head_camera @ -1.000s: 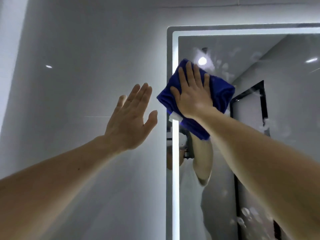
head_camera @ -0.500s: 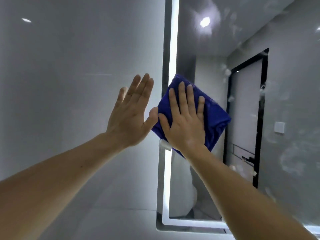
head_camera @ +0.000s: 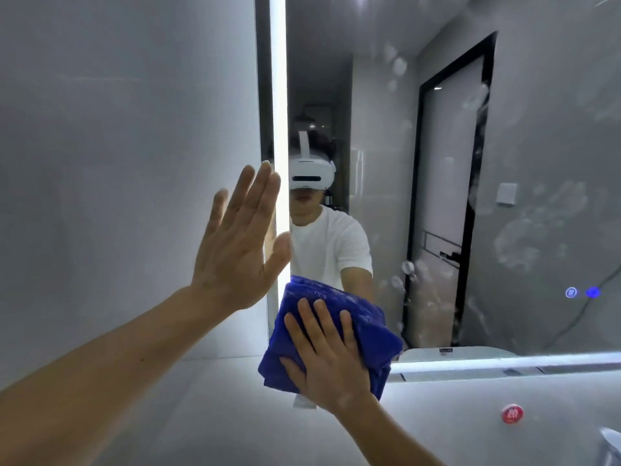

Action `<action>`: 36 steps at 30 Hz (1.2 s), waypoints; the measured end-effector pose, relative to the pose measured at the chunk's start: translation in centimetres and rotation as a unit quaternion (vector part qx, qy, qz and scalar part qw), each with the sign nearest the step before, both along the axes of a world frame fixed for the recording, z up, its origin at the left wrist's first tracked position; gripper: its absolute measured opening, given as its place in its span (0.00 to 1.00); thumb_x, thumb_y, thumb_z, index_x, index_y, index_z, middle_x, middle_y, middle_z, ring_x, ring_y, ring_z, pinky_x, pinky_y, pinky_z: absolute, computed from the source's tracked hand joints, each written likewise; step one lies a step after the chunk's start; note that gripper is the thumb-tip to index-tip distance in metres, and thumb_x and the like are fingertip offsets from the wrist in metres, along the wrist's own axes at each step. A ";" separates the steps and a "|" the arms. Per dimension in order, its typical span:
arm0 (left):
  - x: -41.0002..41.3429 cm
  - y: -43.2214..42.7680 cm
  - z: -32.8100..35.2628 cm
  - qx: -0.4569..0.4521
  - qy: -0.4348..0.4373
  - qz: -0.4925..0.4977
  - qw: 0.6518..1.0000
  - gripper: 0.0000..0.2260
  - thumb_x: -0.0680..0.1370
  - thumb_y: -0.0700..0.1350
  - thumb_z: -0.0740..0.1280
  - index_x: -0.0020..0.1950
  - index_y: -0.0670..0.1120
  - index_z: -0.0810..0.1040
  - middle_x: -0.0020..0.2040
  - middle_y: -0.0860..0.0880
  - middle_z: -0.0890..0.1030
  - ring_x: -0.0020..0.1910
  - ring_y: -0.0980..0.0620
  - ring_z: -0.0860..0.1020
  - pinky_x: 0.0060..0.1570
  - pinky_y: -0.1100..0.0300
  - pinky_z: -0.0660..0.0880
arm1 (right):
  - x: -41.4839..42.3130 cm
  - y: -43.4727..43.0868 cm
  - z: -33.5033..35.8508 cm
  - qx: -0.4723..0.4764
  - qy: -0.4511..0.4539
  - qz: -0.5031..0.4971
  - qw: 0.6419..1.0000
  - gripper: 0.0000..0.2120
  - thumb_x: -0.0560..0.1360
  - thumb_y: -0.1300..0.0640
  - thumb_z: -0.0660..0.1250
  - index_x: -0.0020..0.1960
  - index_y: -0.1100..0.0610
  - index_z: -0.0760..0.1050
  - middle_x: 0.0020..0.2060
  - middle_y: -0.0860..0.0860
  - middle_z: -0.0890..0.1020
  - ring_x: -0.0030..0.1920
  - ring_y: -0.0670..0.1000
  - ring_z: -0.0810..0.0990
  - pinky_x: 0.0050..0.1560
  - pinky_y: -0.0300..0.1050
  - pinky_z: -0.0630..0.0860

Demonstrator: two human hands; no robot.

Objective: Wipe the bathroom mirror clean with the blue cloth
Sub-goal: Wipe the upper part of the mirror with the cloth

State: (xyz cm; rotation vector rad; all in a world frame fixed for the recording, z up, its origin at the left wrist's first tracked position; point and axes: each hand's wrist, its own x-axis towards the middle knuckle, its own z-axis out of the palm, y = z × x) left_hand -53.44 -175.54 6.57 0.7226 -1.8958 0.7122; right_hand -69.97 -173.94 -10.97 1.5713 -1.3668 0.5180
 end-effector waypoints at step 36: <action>-5.4 4.1 0.1 -0.025 0.036 0.050 0.998 0.28 0.82 0.56 0.50 0.80 0.46 0.52 0.81 0.45 0.52 0.80 0.48 0.47 0.78 0.47 0.41 | -12.3 2.5 -2.1 -0.018 0.217 0.087 0.972 0.25 0.84 0.49 0.45 0.79 0.55 0.52 0.78 0.56 0.50 0.78 0.59 0.47 0.76 0.59 0.40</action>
